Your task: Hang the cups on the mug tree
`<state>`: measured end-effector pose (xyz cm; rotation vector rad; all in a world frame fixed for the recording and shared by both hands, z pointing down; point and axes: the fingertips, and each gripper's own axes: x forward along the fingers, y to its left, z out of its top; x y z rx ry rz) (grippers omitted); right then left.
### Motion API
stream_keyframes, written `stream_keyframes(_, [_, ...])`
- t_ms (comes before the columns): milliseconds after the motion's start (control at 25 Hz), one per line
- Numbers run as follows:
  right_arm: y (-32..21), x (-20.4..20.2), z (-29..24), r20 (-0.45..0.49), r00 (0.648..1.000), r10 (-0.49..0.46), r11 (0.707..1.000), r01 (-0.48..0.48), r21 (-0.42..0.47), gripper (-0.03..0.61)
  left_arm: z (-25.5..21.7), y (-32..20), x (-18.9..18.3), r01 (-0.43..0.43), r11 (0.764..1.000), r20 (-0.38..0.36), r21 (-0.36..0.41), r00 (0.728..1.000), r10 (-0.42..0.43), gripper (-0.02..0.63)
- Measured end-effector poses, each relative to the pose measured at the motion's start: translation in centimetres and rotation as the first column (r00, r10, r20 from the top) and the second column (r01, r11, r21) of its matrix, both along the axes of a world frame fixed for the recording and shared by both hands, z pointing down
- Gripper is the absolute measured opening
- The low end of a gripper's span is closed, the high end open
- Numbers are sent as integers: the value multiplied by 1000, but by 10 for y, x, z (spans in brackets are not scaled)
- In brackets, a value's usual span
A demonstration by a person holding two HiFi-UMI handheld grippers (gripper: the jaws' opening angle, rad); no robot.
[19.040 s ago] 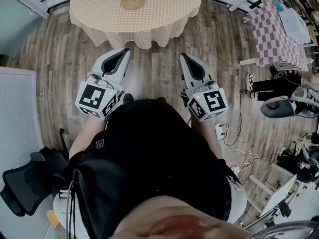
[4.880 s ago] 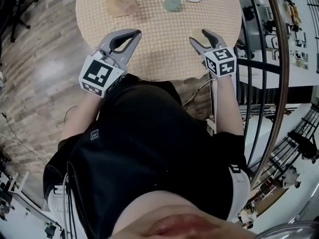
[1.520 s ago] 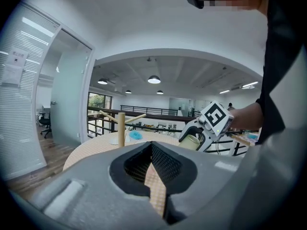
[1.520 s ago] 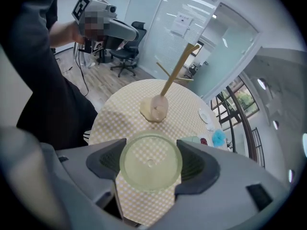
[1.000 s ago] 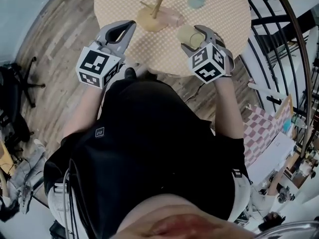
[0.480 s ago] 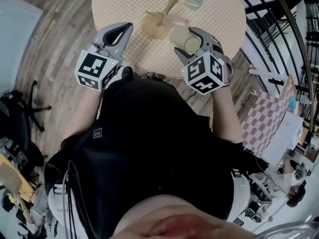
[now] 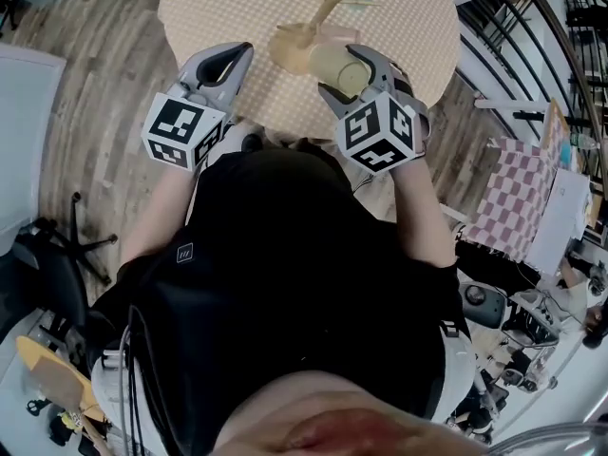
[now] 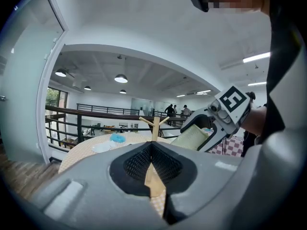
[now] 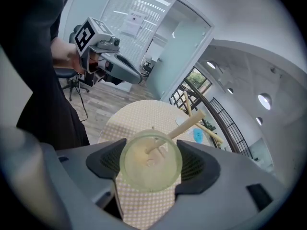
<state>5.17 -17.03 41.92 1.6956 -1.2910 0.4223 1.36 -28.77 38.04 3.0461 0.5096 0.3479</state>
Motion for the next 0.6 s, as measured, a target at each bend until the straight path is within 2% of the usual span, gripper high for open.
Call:
stream_keyframes(200, [-1,13,15,-62,997,54,998,-55,-12,336,5,2,4,-20,1000,-1,-5,1000,20,6])
stream_keyframes(600, [-16,16,38,-144,986,81,996,-84,-16,336,31,-16,-6,-11,1000,44,3,999,11,6])
